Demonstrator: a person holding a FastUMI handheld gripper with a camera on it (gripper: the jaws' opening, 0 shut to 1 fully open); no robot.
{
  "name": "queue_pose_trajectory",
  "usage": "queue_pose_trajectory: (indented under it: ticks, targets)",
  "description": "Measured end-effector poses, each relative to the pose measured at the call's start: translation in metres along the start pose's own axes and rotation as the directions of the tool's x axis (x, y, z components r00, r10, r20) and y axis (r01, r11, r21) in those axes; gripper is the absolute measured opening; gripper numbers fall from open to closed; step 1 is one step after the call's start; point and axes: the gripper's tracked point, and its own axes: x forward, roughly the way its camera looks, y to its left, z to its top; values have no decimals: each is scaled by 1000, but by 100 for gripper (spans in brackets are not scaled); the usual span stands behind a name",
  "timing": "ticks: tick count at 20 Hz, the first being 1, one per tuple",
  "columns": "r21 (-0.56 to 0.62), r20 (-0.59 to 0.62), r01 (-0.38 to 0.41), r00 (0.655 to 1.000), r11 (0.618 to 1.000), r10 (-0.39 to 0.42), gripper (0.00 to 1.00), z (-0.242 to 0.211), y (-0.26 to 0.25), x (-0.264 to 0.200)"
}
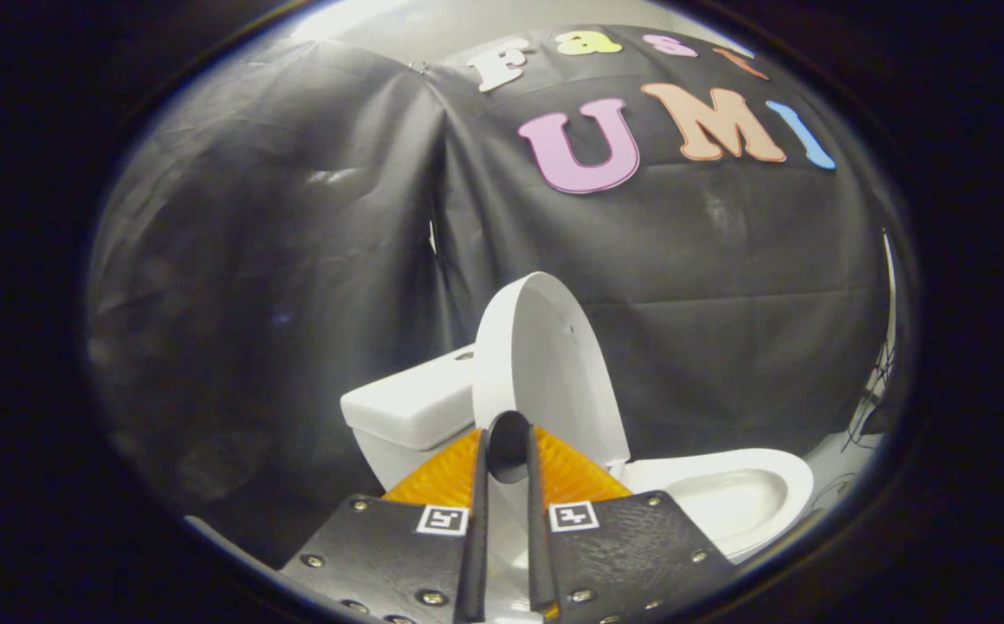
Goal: Open the toilet lid.
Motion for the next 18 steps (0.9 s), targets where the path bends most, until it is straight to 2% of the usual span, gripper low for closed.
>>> queue_pose_trajectory:
  ticks: [3, 8, 12, 14, 18]
  targets:
    - [24, -37, -6, 999, 1000, 7, 27, -13, 0, -2]
    - [24, -47, -9, 999, 1000, 10, 30, -11, -1, -13]
    - [12, -43, -22, 999, 1000, 22, 51, -4, -5, -20]
    - [14, -24, -24, 999, 1000, 24, 57, 3, -9, -28]
    - [8, -7, -4, 1000, 1000, 4, 77, 16, -24, -36]
